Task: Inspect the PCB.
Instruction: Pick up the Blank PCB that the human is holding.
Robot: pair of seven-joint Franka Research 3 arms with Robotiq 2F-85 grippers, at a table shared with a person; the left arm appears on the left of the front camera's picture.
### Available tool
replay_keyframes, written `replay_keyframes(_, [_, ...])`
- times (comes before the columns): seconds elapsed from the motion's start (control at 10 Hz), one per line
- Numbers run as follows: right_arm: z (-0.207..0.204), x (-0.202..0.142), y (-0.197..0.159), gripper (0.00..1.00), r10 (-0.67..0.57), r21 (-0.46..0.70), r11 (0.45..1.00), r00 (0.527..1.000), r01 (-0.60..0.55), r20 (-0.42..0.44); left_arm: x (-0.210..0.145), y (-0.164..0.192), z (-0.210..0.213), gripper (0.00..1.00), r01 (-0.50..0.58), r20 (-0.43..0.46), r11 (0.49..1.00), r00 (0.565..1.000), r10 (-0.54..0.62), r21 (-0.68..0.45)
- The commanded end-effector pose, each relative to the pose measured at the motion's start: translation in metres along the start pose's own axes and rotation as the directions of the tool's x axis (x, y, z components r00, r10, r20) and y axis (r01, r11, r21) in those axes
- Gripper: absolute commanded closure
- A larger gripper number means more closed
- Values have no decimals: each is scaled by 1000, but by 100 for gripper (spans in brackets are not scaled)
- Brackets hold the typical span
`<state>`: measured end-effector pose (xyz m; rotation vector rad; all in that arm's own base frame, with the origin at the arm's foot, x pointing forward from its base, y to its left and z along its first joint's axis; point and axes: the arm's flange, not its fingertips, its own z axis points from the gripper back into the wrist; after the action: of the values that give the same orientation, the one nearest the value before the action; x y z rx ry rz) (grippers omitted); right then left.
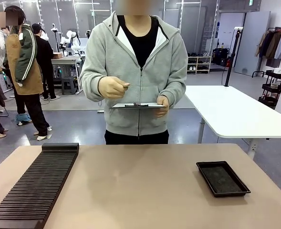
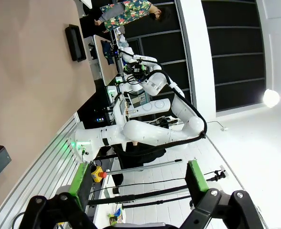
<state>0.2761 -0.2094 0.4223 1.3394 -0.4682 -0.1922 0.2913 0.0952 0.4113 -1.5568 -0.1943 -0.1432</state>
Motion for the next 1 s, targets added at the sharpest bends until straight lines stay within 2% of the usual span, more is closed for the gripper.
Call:
replay_keyframes(0.0, [1,-1,1,0,1,4,1000,1000,-1,0,-1,-1,2,0,2,4,1000,1000,-2,-3])
replay_keyframes(0.9, [1,-1,1,0,1,4,1000,1000,-1,0,-1,-1,2,0,2,4,1000,1000,-2,-3])
